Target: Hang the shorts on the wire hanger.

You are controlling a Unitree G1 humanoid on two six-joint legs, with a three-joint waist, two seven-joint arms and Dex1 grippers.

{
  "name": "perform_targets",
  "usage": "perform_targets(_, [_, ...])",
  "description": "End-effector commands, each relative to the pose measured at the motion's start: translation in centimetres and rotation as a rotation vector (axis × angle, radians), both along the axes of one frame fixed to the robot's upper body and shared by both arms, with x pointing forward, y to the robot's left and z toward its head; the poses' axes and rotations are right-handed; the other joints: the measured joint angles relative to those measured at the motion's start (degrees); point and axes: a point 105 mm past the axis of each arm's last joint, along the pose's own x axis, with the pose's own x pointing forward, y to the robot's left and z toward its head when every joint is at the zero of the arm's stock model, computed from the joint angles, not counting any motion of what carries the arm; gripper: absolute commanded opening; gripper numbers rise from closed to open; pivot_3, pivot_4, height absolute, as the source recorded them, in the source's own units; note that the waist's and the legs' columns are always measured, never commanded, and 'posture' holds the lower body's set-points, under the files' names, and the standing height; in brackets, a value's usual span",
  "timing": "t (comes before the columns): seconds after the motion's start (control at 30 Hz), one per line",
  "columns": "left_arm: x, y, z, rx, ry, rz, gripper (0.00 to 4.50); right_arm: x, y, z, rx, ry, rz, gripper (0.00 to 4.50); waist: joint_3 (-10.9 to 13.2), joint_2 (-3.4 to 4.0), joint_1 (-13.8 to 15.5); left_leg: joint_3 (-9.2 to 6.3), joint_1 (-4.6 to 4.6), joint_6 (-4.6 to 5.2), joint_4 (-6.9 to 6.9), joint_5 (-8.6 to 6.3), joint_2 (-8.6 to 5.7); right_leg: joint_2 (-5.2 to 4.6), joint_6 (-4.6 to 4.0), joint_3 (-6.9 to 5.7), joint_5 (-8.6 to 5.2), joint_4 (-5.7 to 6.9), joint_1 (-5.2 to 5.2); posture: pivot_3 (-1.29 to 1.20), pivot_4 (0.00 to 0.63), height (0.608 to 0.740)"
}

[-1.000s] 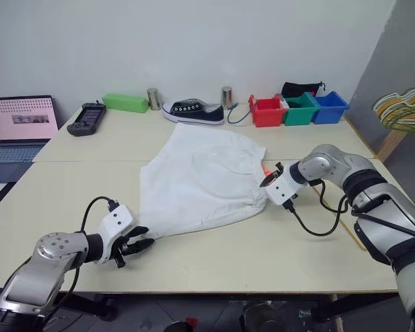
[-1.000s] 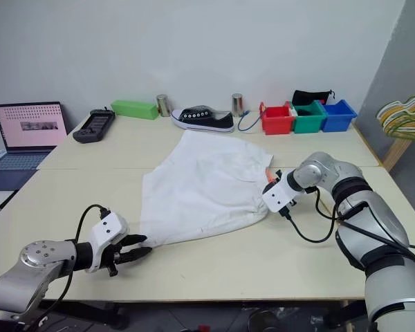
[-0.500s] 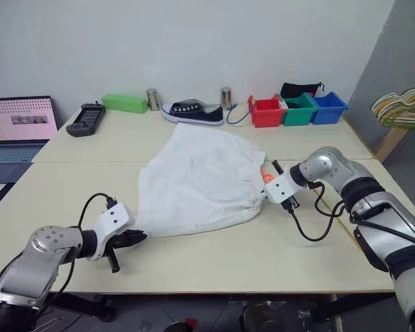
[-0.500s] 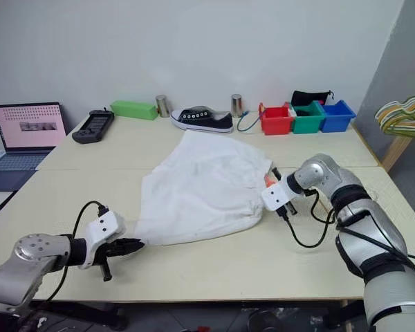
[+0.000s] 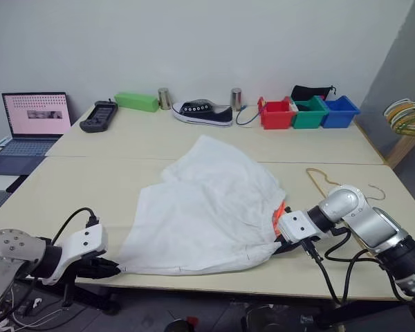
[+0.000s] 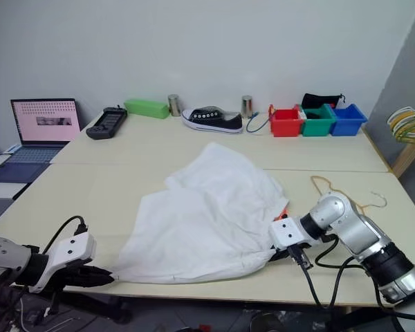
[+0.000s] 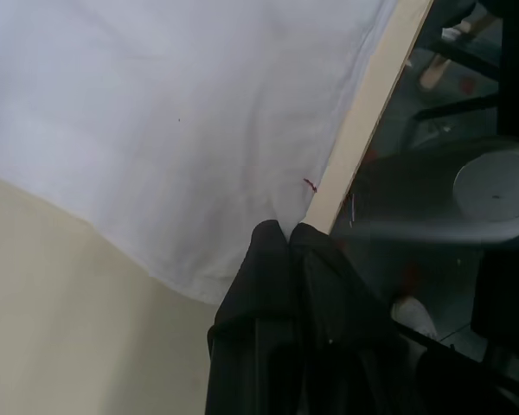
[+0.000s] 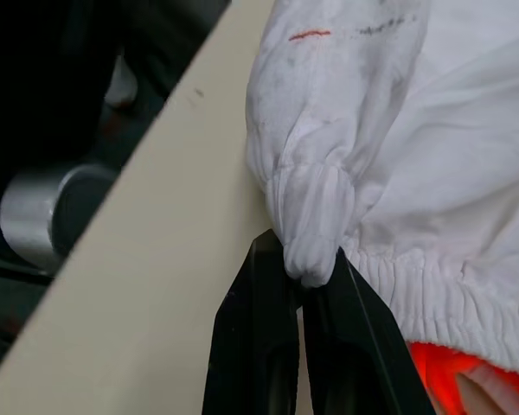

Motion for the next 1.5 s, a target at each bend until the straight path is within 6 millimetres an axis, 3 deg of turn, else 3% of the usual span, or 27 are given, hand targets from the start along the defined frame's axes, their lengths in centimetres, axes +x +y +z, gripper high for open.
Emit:
perform_targets(0.03, [0.8, 0.0, 0.4, 0.022, -0.039, -0.02, 0.0, -1.1, 0.3, 1.1, 0.018, 0.038, -0.007, 0.02, 0.0, 0.0, 0.14, 0.02, 0.0, 0.01, 0.0, 0.0, -0.02, 0.0, 0.01, 0.0, 0.0, 0.0, 0.0, -0.19, 0.028, 0.74])
perform_targets(0.2, [0.8, -0.8, 1.0, -0.023, -0.029, -0.038, 1.0, -0.9, 0.2, 2.6, 0.05, 0.067, -0.095, 1.19, 0.0, 0.0, 0.1, 0.07, -0.03, 0.26, 0.0, 0.16, -0.01, 0.04, 0.3, -0.04, 0.15, -0.08, -0.03, -0.2, 0.03, 0.74])
perform_targets(0.33, [0.4, -2.6, 3.1, -0.095, -0.023, -0.087, 1.73, -1.9, -0.2, 4.7, 0.081, 0.081, -0.141, 2.01, 0.02, 0.03, 0.0, 0.11, -0.35, 0.17, -0.01, 0.1, 0.0, 0.05, 0.26, -0.04, 0.16, -0.12, -0.34, -0.23, 0.04, 0.74])
perform_targets(0.47, [0.0, -5.5, 6.5, -0.213, -0.021, -0.173, 2.55, -3.0, -0.6, 6.8, 0.107, 0.092, -0.203, 2.94, 0.04, 0.01, 0.0, 0.04, -1.05, 0.17, 0.03, 0.1, 0.01, 0.13, 0.14, -0.18, 0.27, -0.03, -0.97, -0.25, 0.047, 0.74])
perform_targets(0.53, [0.5, -7.0, 8.2, -0.287, -0.046, -0.186, 2.9, -2.7, -1.0, 7.9, 0.135, 0.078, -0.279, 3.32, 0.13, 0.04, 0.0, 0.07, -1.03, 0.15, 0.03, 0.09, -0.02, 0.16, 0.15, -0.2, 0.27, -0.04, -0.93, -0.27, 0.048, 0.74])
perform_targets(0.63, [2.2, -9.9, 10.6, -0.417, -0.121, -0.216, 3.6, -0.4, -2.2, 9.2, 0.19, 0.011, -0.502, 4.08, 0.15, 0.05, -0.11, 0.12, -0.99, 0.16, 0.04, 0.09, -0.05, 0.19, 0.38, -0.19, 0.13, -0.07, -0.88, -0.3, 0.052, 0.74])
perform_targets(0.7, [4.4, -12.5, 11.6, -0.485, -0.242, -0.205, 3.97, 1.9, -4.2, 9.2, 0.215, -0.059, -0.718, 4.49, 0.13, 0.09, -0.44, 0.34, -0.95, 0.17, 0.06, 0.1, -0.05, 0.21, 0.47, -0.13, 0.14, -0.11, -0.85, -0.33, 0.053, 0.74])
perform_targets(0.8, [6.2, -15.6, 12.1, -0.522, -0.347, -0.222, 4.44, 3.6, -7.4, 8.4, 0.176, -0.15, -0.93, 4.5, 0.17, -0.06, -0.52, 0.66, -0.94, 0.25, 0.2, 0.15, -0.1, 0.27, 0.7, 0.01, 0.27, -0.2, -0.74, -0.36, 0.055, 0.74])
perform_targets(0.9, [7.7, -19.2, 11.7, -0.566, -0.423, -0.239, 4.44, 4.7, -12.6, 6.8, 0.055, -0.248, -1.2, 4.5, 0.13, -0.06, -1.01, 0.93, -1.09, 0.26, 0.44, 0.15, -0.16, 0.31, 0.82, 0.22, 0.35, -0.32, -0.76, -0.38, 0.055, 0.74])
perform_targets(1.03, [7.9, -21.5, 10.6, -0.592, -0.429, -0.277, 4.44, 4.7, -16.5, 5.4, -0.015, -0.225, -1.436, 4.5, 0.1, -0.01, -2.69, 0.97, -1.71, 0.36, 0.8, 0.1, -0.17, 0.27, 0.8, 0.29, 0.63, -0.47, -0.75, -0.39, 0.055, 0.74])
perform_targets(1.17, [7.6, -22.2, 9.5, -0.59, -0.407, -0.308, 4.44, 4.3, -18.0, 4.1, -0.09, -0.209, -1.473, 4.5, 0.07, 0.05, -5.12, 0.99, -1.76, 0.42, 0.85, 0.06, -0.21, 0.31, 0.81, 0.26, 0.63, -0.43, -0.79, -0.38, 0.052, 0.74])
perform_targets(1.5, [7.2, -22.7, 8.8, -0.591, -0.401, -0.317, 4.44, 4.9, -19.8, -0.1, -0.138, -0.061, -1.553, 4.5, 0.07, 0.0, -7.02, 1.02, -1.33, 0.5, 0.97, 0.07, -0.19, 0.46, 1.21, 0.35, 0.6, -0.58, -0.27, -0.36, 0.045, 0.74])
